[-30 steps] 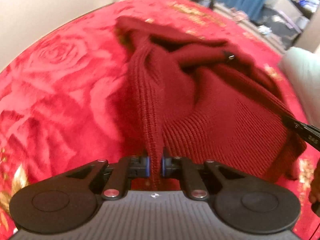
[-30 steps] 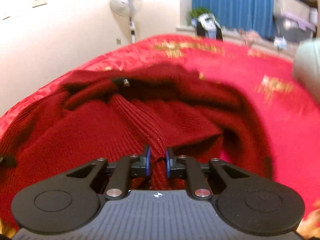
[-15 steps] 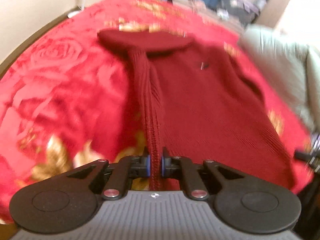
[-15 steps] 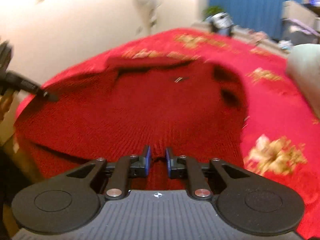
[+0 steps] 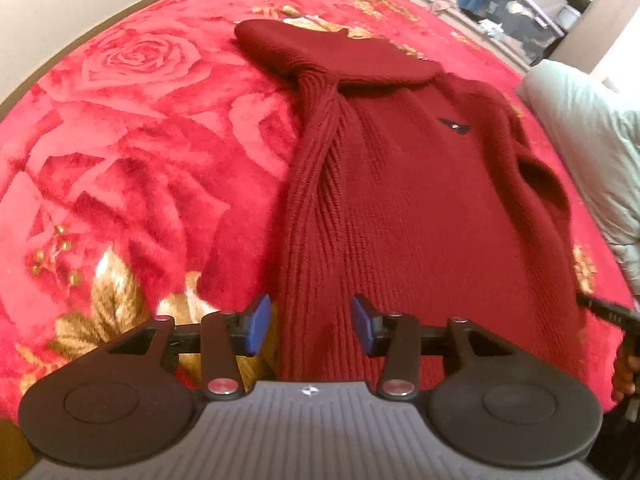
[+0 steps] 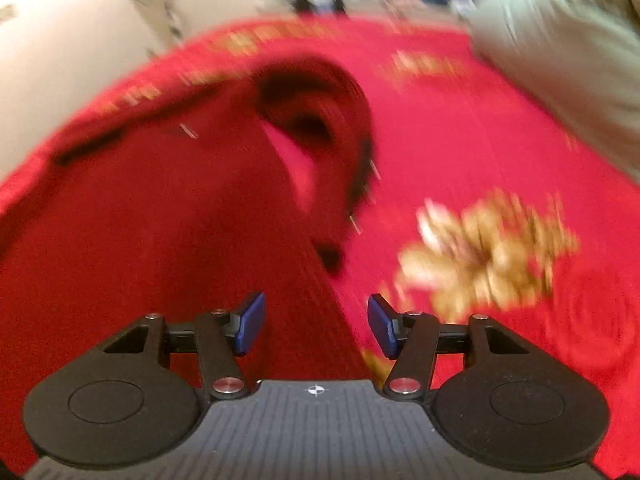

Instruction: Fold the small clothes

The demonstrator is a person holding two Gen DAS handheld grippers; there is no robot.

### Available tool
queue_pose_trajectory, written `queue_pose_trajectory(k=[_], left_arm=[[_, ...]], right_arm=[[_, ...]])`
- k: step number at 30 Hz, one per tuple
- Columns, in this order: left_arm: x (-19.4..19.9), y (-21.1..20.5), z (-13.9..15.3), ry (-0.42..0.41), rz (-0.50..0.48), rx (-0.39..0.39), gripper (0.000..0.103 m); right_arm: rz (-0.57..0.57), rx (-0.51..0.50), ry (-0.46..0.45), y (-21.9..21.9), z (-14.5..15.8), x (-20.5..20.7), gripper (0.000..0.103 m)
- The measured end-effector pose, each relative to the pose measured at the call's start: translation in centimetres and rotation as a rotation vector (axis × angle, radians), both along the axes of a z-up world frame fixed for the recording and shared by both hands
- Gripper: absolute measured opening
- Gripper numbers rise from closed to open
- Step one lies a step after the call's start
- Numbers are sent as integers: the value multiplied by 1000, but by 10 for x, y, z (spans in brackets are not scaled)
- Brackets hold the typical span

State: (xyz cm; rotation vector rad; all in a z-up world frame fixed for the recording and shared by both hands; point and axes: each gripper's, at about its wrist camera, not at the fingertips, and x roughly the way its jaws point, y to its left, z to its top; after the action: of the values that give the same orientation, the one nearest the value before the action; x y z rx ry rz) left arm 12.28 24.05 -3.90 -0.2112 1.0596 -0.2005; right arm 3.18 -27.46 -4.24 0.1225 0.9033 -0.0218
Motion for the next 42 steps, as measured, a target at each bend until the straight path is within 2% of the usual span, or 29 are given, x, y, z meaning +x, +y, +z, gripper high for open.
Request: queue_pose_trajectory(k=[2, 4, 5, 6, 7, 10, 12, 13, 14, 15, 16, 17, 20, 21, 23, 25, 26, 27, 31, 37, 41, 42], left_arm=[[5, -3, -3, 4, 12, 14, 47], [11, -7, -6, 6, 15, 22, 42], [12, -10, -7, 7, 7, 31, 27], [13, -14, -8, 8, -5, 49, 13], [12, -17, -7, 2, -15, 71, 13], [7, -17, 1, -34, -14, 106, 11], [-2, -9, 10, -53, 13, 149, 9], [-9, -5, 12, -57, 22, 191, 9], [-14, -1, 12, -45, 39, 201, 7], [-18, 1, 12, -34, 46, 208, 7], [-20, 2, 10, -24, 36, 222, 7], [-20, 2, 7, -6, 26, 234, 7], [-13, 7, 2, 18, 38, 229, 10], [-11, 9, 3, 11, 53, 225, 12], [-9, 11, 10, -30, 75, 214, 15], [-6, 12, 18, -72, 102, 209, 25], [-3, 12, 21, -82, 116, 201, 31], [-1, 11, 22, -86, 124, 191, 31], [13, -4, 22, -90, 114, 208, 31], [25, -24, 11, -75, 71, 250, 31], [32, -31, 6, -68, 68, 272, 32], [33, -32, 5, -66, 69, 279, 33]], right_arm=[[-7, -16, 48, 1, -15, 4, 55], [17, 3, 25, 5, -12, 7, 24], [29, 11, 16, 14, -13, 9, 14], [35, 4, 4, 19, -11, 12, 11], [40, -11, -10, 22, -10, 10, 10], [13, 19, -34, 16, -2, 3, 9], [-47, -11, -12, 10, 11, -7, 8], [-85, -37, -8, 2, 20, -14, 8], [-105, -43, -7, -5, 26, -20, 8], [-103, -13, 2, -12, 29, -24, 8], [-88, 22, 25, -16, 28, -27, 7], [-75, 15, 55, -15, 24, -27, 7], [-35, -52, 146, -8, 8, -22, 7], [-30, -46, 136, -7, 8, -21, 9], [-59, -2, 53, -11, 18, -21, 16], [-91, 24, -64, -16, 32, -19, 44], [-104, 27, -113, -18, 39, -16, 48], [-106, 33, -145, -19, 42, -9, 49], [-66, 87, -164, -22, 38, 31, 49], [-24, 39, -103, -17, 9, 91, 49], [-21, 73, -82, -20, -6, 120, 48], [-6, 78, -73, -21, -9, 127, 35]])
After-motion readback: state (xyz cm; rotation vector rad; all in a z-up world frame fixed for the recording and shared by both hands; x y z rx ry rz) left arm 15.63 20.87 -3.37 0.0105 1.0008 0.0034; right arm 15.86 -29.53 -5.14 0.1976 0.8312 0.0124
